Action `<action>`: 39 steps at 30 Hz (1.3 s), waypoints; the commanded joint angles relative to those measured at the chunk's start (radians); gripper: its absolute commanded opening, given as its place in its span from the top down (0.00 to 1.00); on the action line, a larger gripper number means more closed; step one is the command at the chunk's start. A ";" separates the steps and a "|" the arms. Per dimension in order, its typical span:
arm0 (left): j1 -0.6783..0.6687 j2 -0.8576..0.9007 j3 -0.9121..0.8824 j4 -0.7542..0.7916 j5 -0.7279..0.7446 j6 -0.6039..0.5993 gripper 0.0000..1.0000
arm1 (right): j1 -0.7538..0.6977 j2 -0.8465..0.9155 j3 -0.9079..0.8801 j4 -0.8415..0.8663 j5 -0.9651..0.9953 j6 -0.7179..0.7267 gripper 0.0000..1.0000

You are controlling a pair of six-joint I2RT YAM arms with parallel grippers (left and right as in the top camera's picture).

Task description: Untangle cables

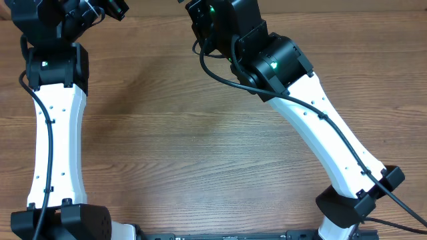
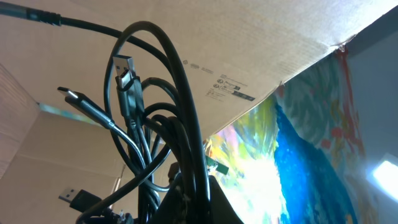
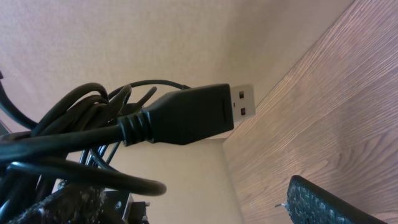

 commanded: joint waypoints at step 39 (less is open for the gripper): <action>0.214 -0.056 0.035 0.187 0.525 0.257 0.96 | -0.298 0.071 0.016 -0.575 0.534 -0.638 0.75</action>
